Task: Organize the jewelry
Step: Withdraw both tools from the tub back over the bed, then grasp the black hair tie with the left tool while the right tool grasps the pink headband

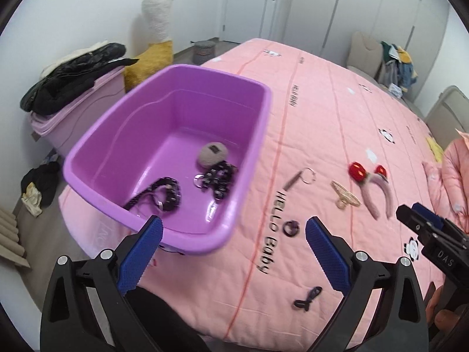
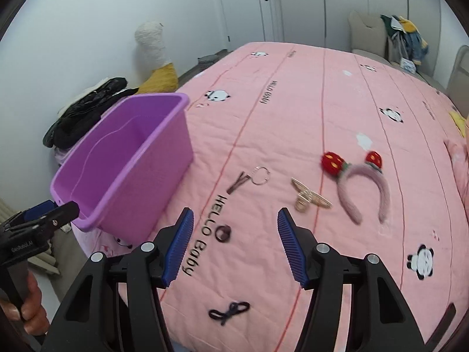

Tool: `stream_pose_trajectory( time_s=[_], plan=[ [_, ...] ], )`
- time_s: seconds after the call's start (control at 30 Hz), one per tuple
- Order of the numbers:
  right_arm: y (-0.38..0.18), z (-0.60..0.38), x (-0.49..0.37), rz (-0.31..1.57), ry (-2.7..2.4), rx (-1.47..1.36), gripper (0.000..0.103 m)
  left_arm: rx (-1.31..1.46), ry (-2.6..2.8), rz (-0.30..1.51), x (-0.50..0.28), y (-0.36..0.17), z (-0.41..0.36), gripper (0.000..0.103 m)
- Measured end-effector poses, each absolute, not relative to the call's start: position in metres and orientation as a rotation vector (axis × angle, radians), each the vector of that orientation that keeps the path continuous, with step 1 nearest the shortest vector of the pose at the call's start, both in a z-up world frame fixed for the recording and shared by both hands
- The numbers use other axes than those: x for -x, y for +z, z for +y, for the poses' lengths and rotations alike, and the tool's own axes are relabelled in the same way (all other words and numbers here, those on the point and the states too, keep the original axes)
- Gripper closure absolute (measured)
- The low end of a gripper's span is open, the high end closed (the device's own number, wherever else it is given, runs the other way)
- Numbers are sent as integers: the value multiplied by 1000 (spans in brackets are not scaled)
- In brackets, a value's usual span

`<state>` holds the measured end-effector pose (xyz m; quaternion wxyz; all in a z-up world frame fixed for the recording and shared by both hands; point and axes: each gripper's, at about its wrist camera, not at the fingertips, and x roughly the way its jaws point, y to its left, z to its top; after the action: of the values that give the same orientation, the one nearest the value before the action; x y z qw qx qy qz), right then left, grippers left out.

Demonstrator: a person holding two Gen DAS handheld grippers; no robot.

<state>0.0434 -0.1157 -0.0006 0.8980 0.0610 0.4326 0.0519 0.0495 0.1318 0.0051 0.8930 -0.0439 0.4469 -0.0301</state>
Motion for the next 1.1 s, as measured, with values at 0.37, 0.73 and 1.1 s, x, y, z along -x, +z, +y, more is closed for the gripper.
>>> stream_pose_trajectory(
  time_s=[0.37, 0.73, 1.1],
  plan=[
    [-44, -202, 23, 859, -54, -191, 44, 39, -151, 933, -31, -38, 64, 7],
    [-93, -249, 35, 896, -106, -282, 44, -8, -112, 1004, -38, -88, 45, 7],
    [-124, -276, -1, 914, -124, -280, 44, -35, -110, 1040, -73, -125, 22, 7]
  ],
)
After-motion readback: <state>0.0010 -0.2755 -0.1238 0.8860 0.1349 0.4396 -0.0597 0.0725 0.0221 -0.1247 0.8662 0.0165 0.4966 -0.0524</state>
